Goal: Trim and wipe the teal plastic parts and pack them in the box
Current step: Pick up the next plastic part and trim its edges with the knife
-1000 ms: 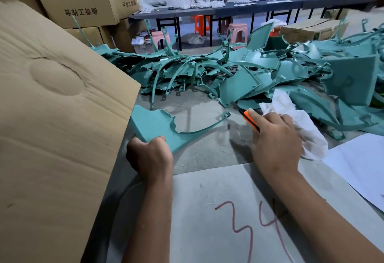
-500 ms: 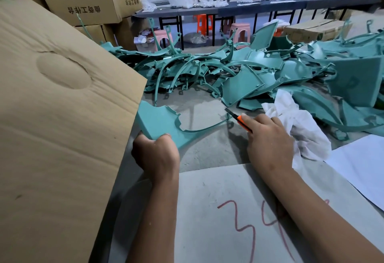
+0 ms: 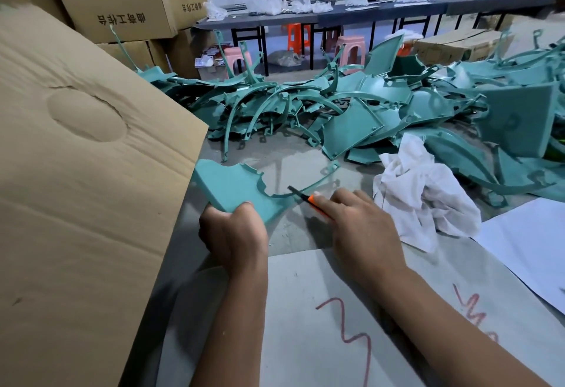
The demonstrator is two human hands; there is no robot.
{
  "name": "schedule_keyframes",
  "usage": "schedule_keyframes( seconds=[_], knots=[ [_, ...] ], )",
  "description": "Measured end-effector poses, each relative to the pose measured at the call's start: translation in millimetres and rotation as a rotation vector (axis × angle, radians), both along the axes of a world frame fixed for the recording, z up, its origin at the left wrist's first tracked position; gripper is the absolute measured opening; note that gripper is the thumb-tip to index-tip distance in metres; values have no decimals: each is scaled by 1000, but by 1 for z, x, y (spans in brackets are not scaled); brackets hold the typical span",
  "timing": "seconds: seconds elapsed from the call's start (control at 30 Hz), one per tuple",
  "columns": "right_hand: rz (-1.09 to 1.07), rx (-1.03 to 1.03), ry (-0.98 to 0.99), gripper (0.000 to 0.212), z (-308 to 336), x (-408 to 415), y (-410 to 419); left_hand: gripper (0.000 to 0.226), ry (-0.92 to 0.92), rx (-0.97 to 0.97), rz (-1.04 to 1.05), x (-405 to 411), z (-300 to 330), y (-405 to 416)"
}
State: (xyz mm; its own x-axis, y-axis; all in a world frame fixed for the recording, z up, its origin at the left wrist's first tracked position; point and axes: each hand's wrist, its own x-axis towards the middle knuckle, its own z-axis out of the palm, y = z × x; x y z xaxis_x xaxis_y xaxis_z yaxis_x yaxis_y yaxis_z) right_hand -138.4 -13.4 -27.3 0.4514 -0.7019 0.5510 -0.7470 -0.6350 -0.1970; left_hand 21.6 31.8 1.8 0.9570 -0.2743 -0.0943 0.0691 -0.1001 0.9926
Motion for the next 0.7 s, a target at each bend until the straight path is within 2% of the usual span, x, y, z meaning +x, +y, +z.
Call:
schedule_keyframes(
  seconds=[0.07,0.17,0.3,0.43,0.5,0.6,0.67,0.7],
  knots=[
    [95,42,-50,40,0,2,3,23,84,-2,5,2,-4,-1],
    [185,85,-276,45,0,-4,-4,36,324,-101,-76,7,-6,-5],
    [37,81,-536,52,4,-12,-19,48,538,-366,-242,11,1,-5],
    [141,511,-918,76,8,-18,-21,53,575,-462,-476,7,1,-2],
    [256,692,-1093,58,10,-19,-21,52,557,-413,-630,3,1,-2],
    [302,747,-1249,19,13,-21,-24,36,492,-265,-774,-1,4,-1],
    [326,744,-1365,10,16,-25,-27,33,344,-197,-783,0,1,0],
    [338,738,-1422,12,18,-28,-28,42,223,-157,-770,3,-2,0]
  ],
)
